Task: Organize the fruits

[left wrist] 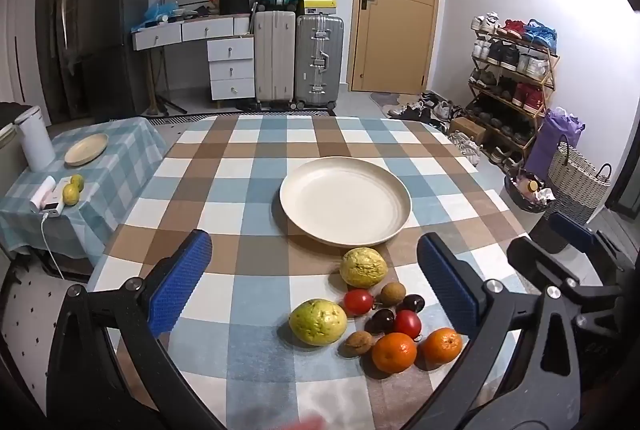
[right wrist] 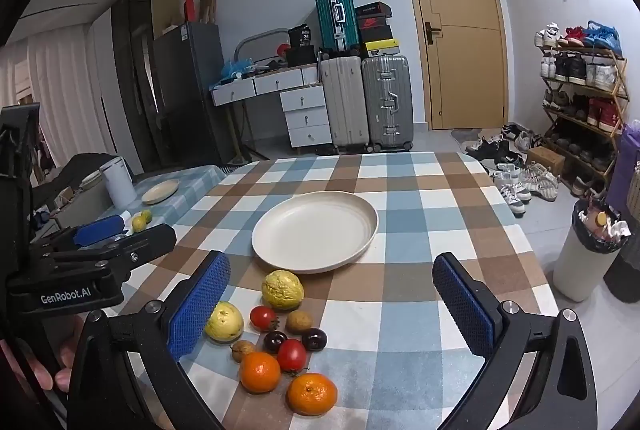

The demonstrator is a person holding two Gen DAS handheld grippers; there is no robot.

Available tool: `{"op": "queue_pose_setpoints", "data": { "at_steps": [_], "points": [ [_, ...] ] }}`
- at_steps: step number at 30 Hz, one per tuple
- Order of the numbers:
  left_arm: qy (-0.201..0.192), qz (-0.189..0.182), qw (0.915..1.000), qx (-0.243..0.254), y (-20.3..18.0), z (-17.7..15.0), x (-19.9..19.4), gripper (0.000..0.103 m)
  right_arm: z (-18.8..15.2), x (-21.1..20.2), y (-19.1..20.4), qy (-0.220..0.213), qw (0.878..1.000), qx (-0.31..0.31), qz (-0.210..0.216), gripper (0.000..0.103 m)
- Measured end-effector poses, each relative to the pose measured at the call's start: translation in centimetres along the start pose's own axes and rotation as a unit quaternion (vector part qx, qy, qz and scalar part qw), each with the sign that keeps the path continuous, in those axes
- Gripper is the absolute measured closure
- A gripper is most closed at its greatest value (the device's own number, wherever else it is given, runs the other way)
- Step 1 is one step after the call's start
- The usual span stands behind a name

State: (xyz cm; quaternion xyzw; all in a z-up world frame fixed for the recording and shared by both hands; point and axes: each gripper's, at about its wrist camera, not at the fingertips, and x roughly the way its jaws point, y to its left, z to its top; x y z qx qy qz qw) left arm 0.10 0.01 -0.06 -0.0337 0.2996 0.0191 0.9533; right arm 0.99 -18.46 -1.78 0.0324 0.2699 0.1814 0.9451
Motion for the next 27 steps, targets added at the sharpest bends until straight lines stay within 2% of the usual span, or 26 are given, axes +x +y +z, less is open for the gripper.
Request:
{"op": "queue_pose_setpoints", "data": {
  "at_steps": [1,2,4,6,13,27],
  "points": [
    [0.001,0.001,1.0,0.001,0.0,0.0,0.1,0.0,0.0,0.0,0.0,0.0,1.0,0.0,0.002,0.0],
    [-0.014,-0.004,0.9999,0.004,0.0,-0.3,-0.2,0.0,0.1,0.1,0.1,0.0,1.0,0.0,0.007,0.0],
    [-0.009,0.004,0.9999,0.008,-0.3,-0.2,0.1,0.0,-0.1,-0.4,0.4,-0.014,1.0,0.001,0.012,0.0],
    [-0.024,0.001,0.9996,0.012,-0.4,-0.4,-0.5,0.0,-0.3,0.0,0.8,-0.009,1.0,-0.005,0.006,0.0],
    [-0.032,-0.013,0.9993,0.012,0.1,-0.3,-0.8,0.0,-0.2,0.2,-0.7,-0.007,0.999,0.023,0.042,0.0],
    [-0.024,-0.013,0.9994,0.019,-0.4,-0.8,-0.2,0.0,-0.2,0.0,-0.5,-0.016,0.999,0.015,0.037,0.0]
  ]
}}
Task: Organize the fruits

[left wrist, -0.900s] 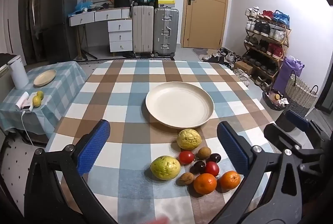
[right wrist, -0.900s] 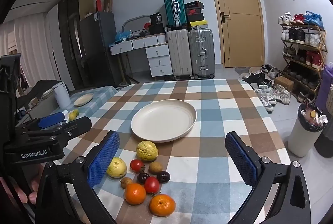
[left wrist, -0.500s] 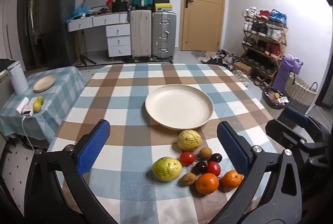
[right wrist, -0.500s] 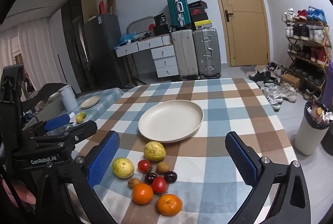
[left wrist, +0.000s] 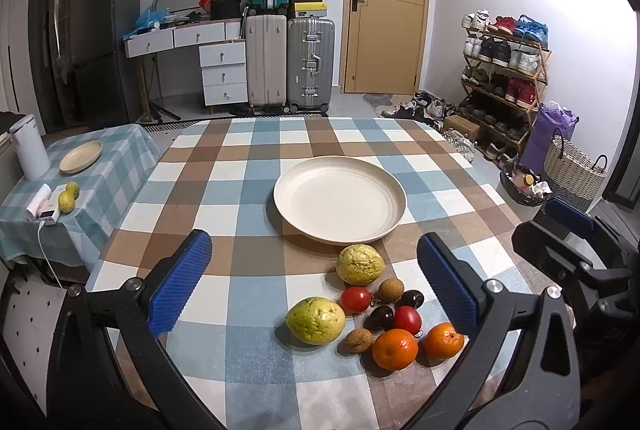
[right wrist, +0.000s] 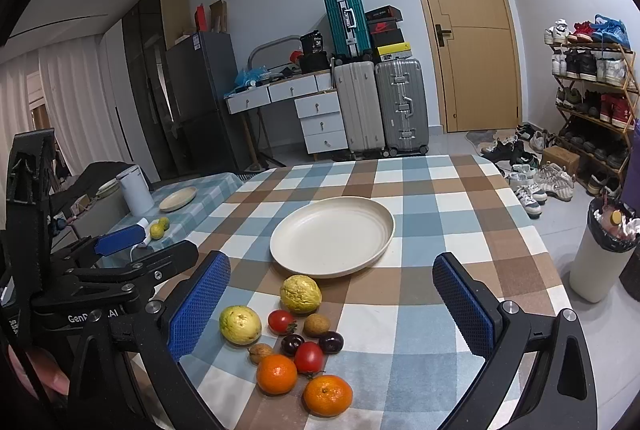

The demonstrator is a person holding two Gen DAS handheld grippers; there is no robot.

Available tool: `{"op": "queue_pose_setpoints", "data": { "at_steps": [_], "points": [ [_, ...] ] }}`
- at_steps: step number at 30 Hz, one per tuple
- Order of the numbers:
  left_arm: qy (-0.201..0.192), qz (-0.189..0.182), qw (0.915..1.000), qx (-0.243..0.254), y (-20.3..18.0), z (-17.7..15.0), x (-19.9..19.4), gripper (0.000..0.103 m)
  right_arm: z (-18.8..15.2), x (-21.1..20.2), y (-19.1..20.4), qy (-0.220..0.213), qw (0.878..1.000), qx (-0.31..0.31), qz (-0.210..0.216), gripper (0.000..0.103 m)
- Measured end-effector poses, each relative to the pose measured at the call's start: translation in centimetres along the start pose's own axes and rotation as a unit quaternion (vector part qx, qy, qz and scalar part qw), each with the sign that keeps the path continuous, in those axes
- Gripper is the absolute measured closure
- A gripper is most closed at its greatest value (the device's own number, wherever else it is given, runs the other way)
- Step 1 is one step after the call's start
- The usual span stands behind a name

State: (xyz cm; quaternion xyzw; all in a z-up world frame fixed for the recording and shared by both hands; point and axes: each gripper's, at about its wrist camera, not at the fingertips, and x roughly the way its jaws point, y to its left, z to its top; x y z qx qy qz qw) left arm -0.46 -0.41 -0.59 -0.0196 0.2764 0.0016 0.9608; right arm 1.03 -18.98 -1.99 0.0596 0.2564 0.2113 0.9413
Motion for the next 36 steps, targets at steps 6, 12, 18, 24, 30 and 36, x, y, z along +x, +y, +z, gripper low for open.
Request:
{"op": "queue_pose_setpoints", "data": {
  "at_steps": [6,12,18,24,30,36],
  "points": [
    [0.001,-0.001,1.0,-0.003,0.13,-0.17,0.08,0.0,-0.08,0.04,0.07,0.0,1.0,-0.003,-0.002,0.0],
    [0.002,-0.001,1.0,-0.004,0.17,-0.18,0.11,0.0,-0.08,0.14,0.1,0.0,1.0,-0.006,-0.004,0.0],
    [0.002,0.0,1.0,-0.003,0.12,-0.13,0.09,0.0,-0.18,0.19,0.17,-0.002,1.0,-0.009,-0.004,0.0],
    [0.002,-0.001,1.0,-0.003,0.26,-0.15,0.09,0.0,-0.18,0.1,0.27,-0.002,1.0,-0.009,-0.005,0.0],
    [0.002,-0.001,1.0,-0.004,0.29,-0.07,0.08,0.0,-0.14,0.03,0.32,-0.004,1.0,-0.01,-0.006,0.0],
    [0.003,-0.001,1.0,-0.005,0.33,-0.02,0.09,0.0,-0.1,0.07,0.3,-0.004,1.0,-0.011,-0.006,0.0]
  ]
}}
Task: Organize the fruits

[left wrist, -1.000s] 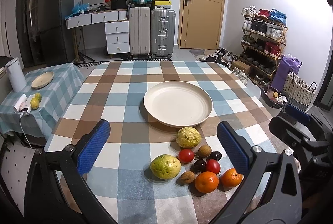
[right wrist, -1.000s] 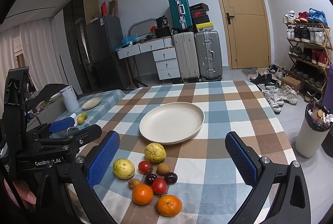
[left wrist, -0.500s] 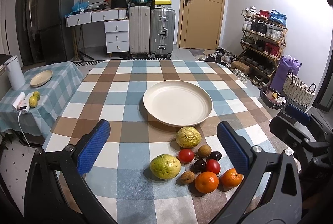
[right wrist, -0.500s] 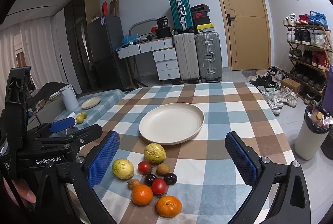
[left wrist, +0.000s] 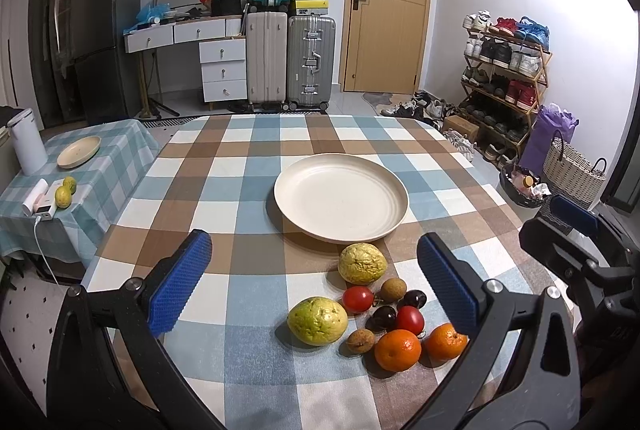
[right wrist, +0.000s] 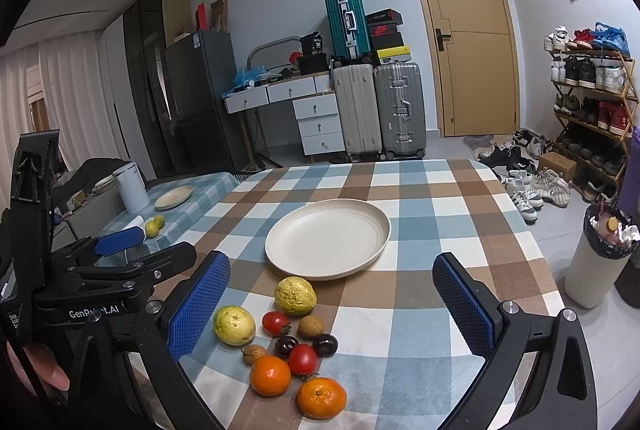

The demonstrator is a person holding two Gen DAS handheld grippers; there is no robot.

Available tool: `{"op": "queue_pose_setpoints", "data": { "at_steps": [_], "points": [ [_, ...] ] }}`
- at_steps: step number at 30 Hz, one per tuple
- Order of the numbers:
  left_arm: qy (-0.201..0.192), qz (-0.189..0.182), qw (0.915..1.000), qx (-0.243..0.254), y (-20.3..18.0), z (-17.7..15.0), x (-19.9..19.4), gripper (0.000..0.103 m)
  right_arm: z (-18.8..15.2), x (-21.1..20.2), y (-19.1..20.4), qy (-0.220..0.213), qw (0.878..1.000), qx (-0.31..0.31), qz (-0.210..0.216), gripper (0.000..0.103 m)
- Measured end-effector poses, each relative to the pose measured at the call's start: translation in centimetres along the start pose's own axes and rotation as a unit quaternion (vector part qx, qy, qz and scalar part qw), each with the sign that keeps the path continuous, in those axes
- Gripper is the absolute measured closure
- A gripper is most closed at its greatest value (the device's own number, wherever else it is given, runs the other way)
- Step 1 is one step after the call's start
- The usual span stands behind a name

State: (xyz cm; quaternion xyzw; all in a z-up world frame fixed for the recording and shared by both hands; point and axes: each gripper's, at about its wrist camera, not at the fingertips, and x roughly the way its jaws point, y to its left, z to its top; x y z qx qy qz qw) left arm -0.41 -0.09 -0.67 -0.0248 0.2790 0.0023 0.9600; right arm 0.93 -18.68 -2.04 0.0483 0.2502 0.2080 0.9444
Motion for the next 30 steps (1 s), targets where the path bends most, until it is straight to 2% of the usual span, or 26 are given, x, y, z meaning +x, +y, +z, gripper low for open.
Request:
{"op": "queue_pose_setpoints", "data": {
  "at_steps": [22,30],
  "points": [
    [0.007,-0.005,1.0,-0.001,-0.3,-0.5,1.2,0.0,0.2,0.0,-0.1,0.0,1.0,0.001,0.0,0.0],
    [0.033,-0.015,0.9993,-0.003,-0.6,-2.0,3.5,0.0,-0.2,0.4,-0.8,0.006,1.0,0.009,-0.001,0.0]
  ]
}}
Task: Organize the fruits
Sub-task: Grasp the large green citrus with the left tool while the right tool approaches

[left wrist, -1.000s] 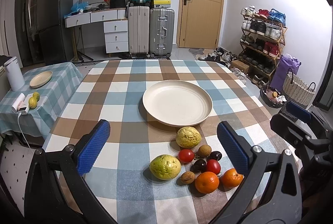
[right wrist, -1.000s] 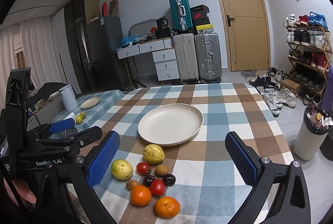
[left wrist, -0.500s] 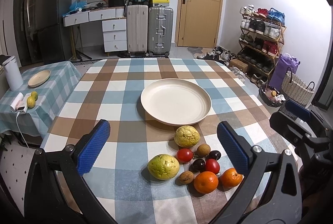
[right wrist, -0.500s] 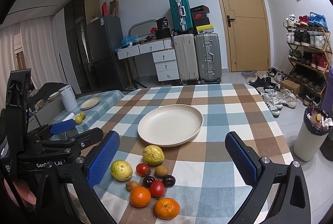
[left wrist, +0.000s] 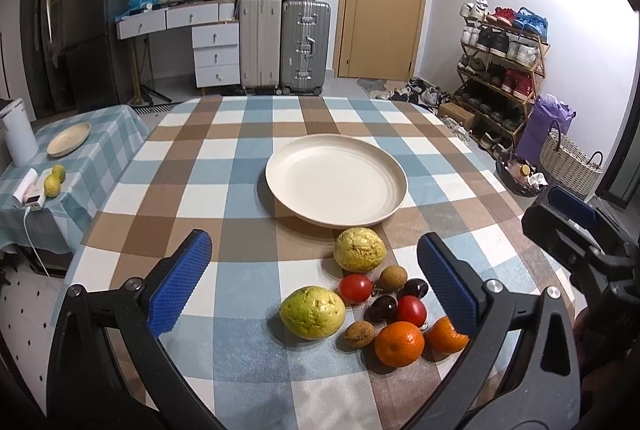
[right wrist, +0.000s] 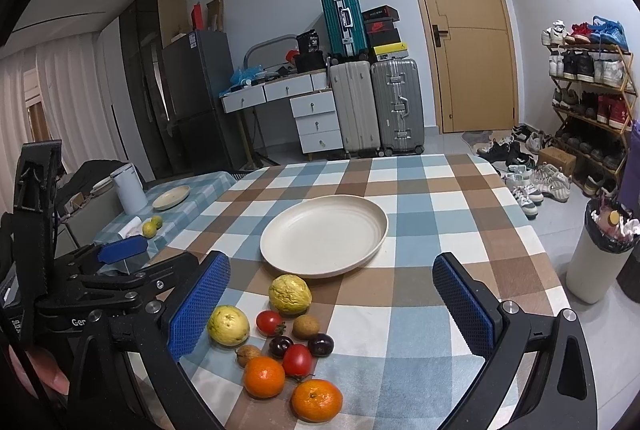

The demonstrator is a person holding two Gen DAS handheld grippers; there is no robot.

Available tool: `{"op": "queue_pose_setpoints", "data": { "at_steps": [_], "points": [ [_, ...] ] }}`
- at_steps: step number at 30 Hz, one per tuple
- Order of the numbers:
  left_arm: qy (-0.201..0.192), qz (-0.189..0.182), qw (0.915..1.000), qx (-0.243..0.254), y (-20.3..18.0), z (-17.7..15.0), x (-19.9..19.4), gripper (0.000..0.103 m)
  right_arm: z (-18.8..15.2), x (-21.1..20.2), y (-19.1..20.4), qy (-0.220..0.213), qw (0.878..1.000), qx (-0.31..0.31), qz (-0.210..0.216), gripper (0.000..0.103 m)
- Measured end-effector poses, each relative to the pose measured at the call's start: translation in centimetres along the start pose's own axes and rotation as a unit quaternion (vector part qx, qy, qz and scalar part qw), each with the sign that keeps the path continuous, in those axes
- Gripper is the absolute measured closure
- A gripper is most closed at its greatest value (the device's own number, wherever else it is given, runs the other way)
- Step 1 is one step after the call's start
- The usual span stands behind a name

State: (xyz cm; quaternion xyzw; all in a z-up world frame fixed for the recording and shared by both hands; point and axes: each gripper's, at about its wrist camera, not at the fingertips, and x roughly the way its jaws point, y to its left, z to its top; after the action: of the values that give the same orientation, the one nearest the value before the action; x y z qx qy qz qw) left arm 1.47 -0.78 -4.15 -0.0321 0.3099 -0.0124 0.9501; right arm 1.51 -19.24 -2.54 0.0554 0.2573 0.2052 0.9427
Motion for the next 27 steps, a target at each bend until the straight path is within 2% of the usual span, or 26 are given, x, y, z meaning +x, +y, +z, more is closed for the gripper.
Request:
{"op": "queue_pose_setpoints", "data": {
  "at_steps": [7,16,21,27],
  "points": [
    [0.041,-0.012,0.999,-0.011,1.3,-1.1,2.5,0.0,-0.6,1.2,-0.7,0.014,1.0,0.009,-0.001,0.0],
    [0.113,-0.06,0.9907,-0.048,3.3,-2.8,7.0,0.001,-1.4,3.3,-1.3,0.036,0.999,0.017,0.0,0.0],
    [0.135,-0.085,0.9852,-0.062,3.9,-3.3,8.4,0.007,-1.6,4.6,-1.7,0.045,0.999,0.019,0.001,0.0],
    [0.157,-0.111,0.9788,-0.071,4.2,-3.9,9.4,0.024,-1.9,5.5,-1.8,0.056,0.998,0.021,0.001,0.0]
  ]
}}
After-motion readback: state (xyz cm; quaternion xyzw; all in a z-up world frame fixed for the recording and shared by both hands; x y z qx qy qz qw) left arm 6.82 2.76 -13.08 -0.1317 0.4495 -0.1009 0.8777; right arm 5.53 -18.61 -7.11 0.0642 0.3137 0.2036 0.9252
